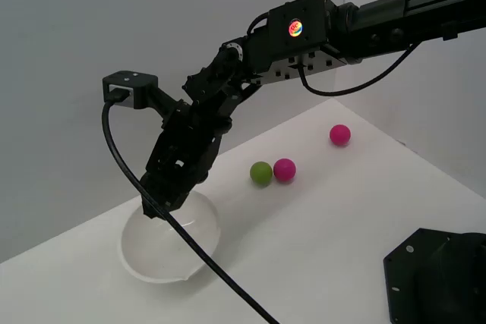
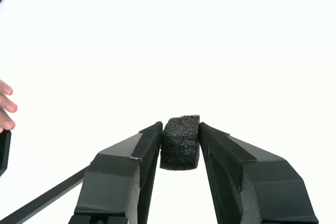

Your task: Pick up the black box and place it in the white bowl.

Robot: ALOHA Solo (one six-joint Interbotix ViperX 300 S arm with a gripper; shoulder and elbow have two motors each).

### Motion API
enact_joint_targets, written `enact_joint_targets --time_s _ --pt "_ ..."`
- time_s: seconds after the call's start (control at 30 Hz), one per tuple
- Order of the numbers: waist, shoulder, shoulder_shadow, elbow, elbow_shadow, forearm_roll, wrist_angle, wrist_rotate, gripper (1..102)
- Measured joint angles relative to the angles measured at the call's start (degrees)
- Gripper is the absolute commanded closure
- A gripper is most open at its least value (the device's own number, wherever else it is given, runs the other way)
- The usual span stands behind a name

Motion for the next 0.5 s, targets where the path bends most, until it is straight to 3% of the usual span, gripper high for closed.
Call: enact_joint_targets --time_s 0.17,0.27,0.37,0.5 --pt "-0.09 0.00 0.09 -0.09 0.00 -0.79 0.00 0.00 36" --pt "-0.26 0.00 0.09 -0.09 0.00 -0.97 0.00 0.00 27" --pt "-0.09 0.00 0.09 0.00 0.00 -0.97 0.00 0.00 5" --pt "-0.18 0.00 0.00 0.00 0.00 -0.97 0.00 0.00 3"
